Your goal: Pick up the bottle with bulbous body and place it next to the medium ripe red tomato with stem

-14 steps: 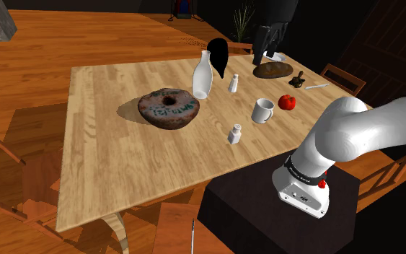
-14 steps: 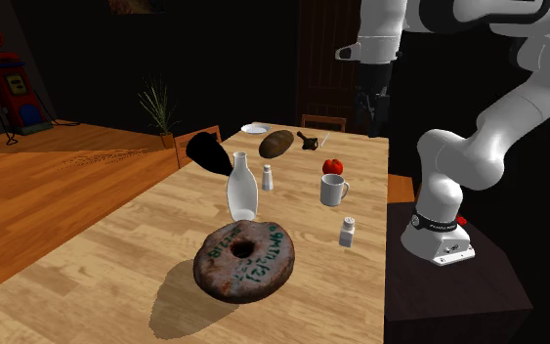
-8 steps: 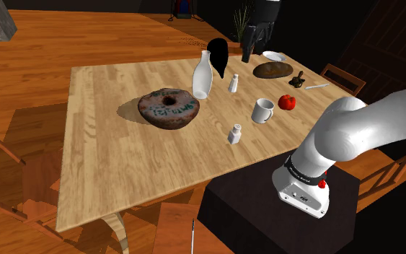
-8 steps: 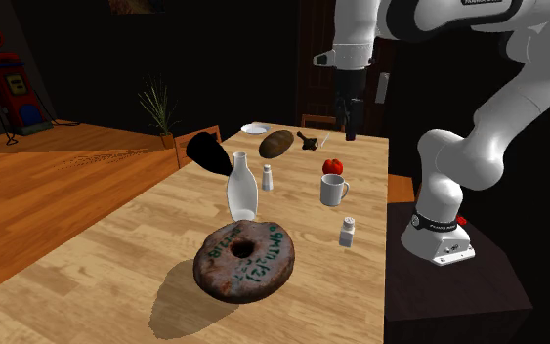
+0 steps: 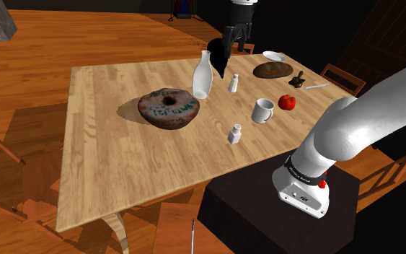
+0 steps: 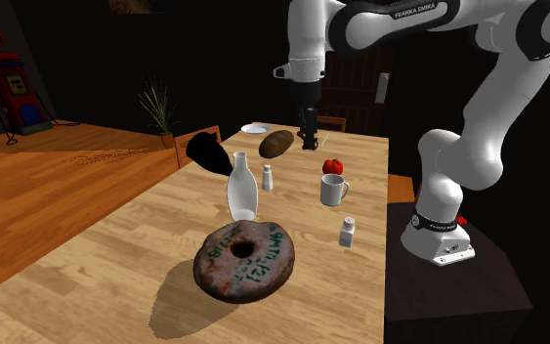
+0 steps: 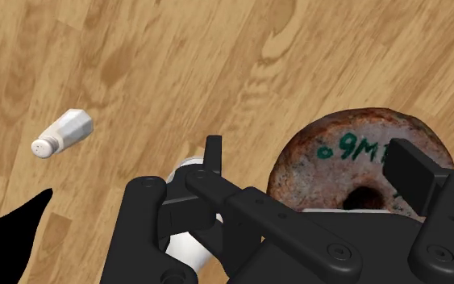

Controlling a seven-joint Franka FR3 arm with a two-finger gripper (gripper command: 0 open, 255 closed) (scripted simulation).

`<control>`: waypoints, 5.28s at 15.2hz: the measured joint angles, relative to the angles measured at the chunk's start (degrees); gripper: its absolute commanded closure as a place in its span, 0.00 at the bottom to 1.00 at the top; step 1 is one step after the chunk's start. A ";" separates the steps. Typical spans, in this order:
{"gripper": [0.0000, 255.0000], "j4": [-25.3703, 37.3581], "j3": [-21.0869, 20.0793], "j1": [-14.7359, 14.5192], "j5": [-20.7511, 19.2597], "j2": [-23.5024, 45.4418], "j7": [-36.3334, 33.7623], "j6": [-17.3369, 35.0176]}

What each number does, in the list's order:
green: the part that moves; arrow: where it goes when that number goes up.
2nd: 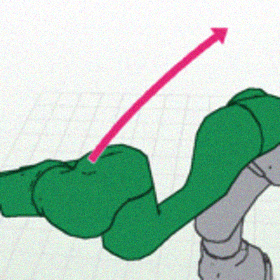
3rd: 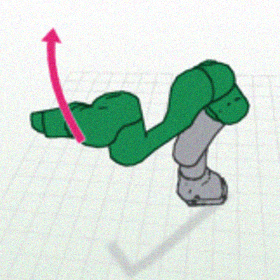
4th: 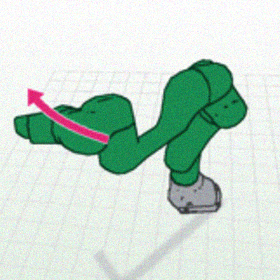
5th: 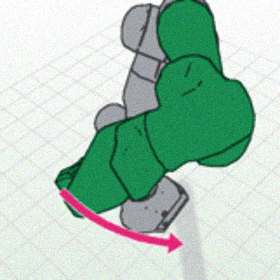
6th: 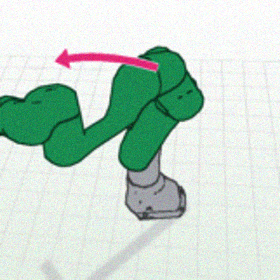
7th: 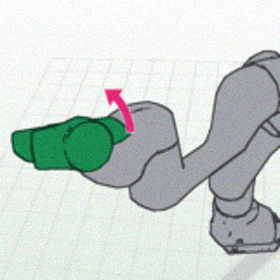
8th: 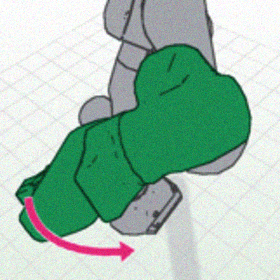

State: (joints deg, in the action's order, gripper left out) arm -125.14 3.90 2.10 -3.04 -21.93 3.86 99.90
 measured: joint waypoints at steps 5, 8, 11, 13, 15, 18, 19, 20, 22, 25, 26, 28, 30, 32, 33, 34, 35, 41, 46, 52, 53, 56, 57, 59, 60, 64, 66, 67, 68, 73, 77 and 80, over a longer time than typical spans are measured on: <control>0.00 8.29 1.67 0.63 0.05 11.05 2.43 2.31; 0.00 13.63 2.62 1.17 0.40 17.50 4.08 3.13; 0.00 19.57 3.29 1.74 0.96 23.96 5.54 3.34; 0.00 24.31 3.67 2.24 1.46 28.75 6.55 3.13; 0.00 30.49 4.08 3.01 2.08 34.11 7.85 2.15; 0.00 35.44 4.28 3.71 2.65 39.09 8.77 1.94; 0.00 35.29 4.29 3.77 2.69 39.47 8.84 2.46; 0.00 34.95 4.28 3.77 2.71 39.67 8.84 2.99; 0.00 34.21 4.31 3.88 2.78 40.15 8.98 4.21; 0.00 31.87 4.30 3.85 2.76 40.05 8.92 6.44; 0.00 31.52 4.29 3.83 2.75 40.01 8.90 6.75; 0.00 31.29 4.30 3.85 2.75 40.00 8.92 6.99; 0.00 31.23 4.30 3.85 2.75 40.00 8.92 7.06; 1.00 31.21 4.30 3.85 2.75 40.01 8.92 7.08; 1.00 31.21 4.30 3.85 2.75 40.00 8.92 7.08; 1.00 31.23 4.31 3.86 2.75 39.99 8.92 7.08; 1.00 31.22 4.31 3.85 2.75 39.99 8.92 7.08; 1.00 31.22 4.31 3.86 2.75 39.99 8.93 7.09; 1.00 32.86 4.33 3.84 2.70 39.56 8.94 4.98; 1.00 36.61 4.40 3.88 2.62 38.90 9.08 0.59; 1.00 37.46 4.38 3.87 2.63 38.94 9.07 -0.22; 1.00 39.52 4.40 3.88 2.61 38.85 9.11 -2.37; 1.00 40.20 4.41 3.92 2.63 38.88 9.17 -3.02; 1.00 41.74 4.44 3.96 2.61 38.79 9.25 -4.64; 1.00 42.26 4.44 3.94 2.60 38.67 9.23 -5.30; 1.00 46.61 4.45 4.03 2.70 39.39 9.34 -8.91; 1.00 48.37 4.50 4.14 2.71 39.50 9.51 -10.56; 1.00 49.59 4.52 4.20 2.76 39.83 9.58 -11.44; 1.00 50.80 4.50 4.21 2.81 40.22 9.56 -12.28; 1.00 48.33 5.36 5.53 2.46 37.42 11.80 -12.52; 1.00 43.17 7.00 7.92 1.91 33.88 15.85 -10.69; 1.00 41.20 8.53 10.07 1.55 32.20 19.52 -10.20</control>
State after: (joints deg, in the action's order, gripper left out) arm -83.94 12.43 12.17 -1.48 10.27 23.38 89.70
